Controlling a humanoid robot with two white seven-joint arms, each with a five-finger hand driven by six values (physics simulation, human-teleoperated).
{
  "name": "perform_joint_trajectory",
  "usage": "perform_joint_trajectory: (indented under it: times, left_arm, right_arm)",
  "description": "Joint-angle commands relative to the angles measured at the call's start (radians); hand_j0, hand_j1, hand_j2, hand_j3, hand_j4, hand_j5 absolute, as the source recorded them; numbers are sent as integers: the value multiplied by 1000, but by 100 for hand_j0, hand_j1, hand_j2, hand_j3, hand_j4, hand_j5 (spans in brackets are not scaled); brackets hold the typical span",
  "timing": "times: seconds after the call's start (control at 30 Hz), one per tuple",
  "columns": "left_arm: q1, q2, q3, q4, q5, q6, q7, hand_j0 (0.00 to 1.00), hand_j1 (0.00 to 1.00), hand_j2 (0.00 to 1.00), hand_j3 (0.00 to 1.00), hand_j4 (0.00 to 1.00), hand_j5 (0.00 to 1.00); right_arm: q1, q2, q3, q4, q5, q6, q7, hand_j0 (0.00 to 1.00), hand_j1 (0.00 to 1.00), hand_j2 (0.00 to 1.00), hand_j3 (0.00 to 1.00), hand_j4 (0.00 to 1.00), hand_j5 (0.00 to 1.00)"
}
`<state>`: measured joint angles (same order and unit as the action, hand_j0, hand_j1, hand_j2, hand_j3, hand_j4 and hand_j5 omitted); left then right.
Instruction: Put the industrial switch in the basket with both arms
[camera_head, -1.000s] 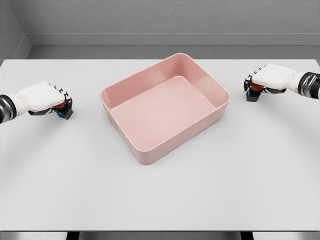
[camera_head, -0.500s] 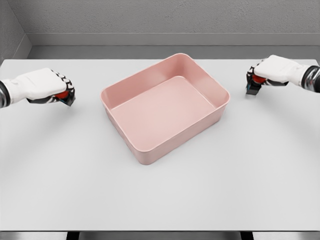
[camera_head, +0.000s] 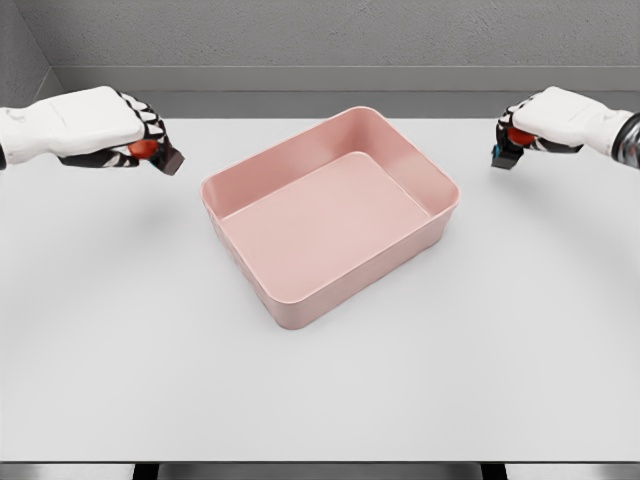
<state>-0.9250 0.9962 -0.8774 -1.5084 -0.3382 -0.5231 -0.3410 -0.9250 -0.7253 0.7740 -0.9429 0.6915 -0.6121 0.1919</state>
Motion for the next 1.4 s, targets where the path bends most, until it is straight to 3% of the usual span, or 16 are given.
perform_joint_trajectory:
  times: [0.0,0.4,0.57,0.77,0.87,0.97,1.0,1.03,1.13,1.2,1.37]
  left_arm:
    - [-3,-7,0,-1,30,-55,2,48,48,48,48,48,48]
    - [-46,-63,0,-110,71,-86,-1,48,48,48,48,48,48]
    - [-43,-129,-6,-105,65,-84,-64,48,48,48,48,48,48]
    - [-38,-133,-97,-87,47,-77,-62,48,48,48,48,48,48]
    - [-38,-143,-109,-87,28,-75,-64,49,49,49,49,49,49]
    - [-37,-143,-109,-87,27,-75,-62,54,54,54,54,54,54]
    - [-38,-143,-107,-87,27,-75,-62,60,60,60,60,60,60]
    - [-38,-143,-107,-87,28,-75,-61,77,77,77,77,77,77]
    - [-38,-143,-106,-87,30,-72,-58,95,95,95,95,95,95]
    - [-38,-139,-106,-82,30,-72,-58,100,100,100,100,100,100]
    - [-44,-134,-95,-88,38,-87,-53,100,100,100,100,100,100]
  right_arm:
    - [2,-5,-21,-19,-7,1,-3,44,44,44,44,44,44]
    - [26,-51,-27,-218,-13,1,-14,44,44,44,44,44,44]
    - [29,-72,-28,-257,-43,1,-14,44,44,44,44,44,44]
    - [57,-80,-45,-309,-66,1,-14,44,44,44,44,44,44]
    - [58,-80,-50,-316,-79,1,-14,44,44,44,44,44,44]
    - [60,-80,-68,-330,-79,1,-12,44,44,44,44,44,44]
    - [60,-80,-68,-341,-79,1,-12,44,44,44,44,44,44]
    - [69,-80,-68,-349,-79,1,-12,44,44,44,44,44,44]
    - [78,-80,-67,-392,-79,1,-14,44,44,44,44,44,44]
    - [83,-80,-67,-407,-79,1,-14,44,44,44,44,44,44]
    - [84,-80,-75,-441,-92,1,-14,44,44,44,44,44,44]
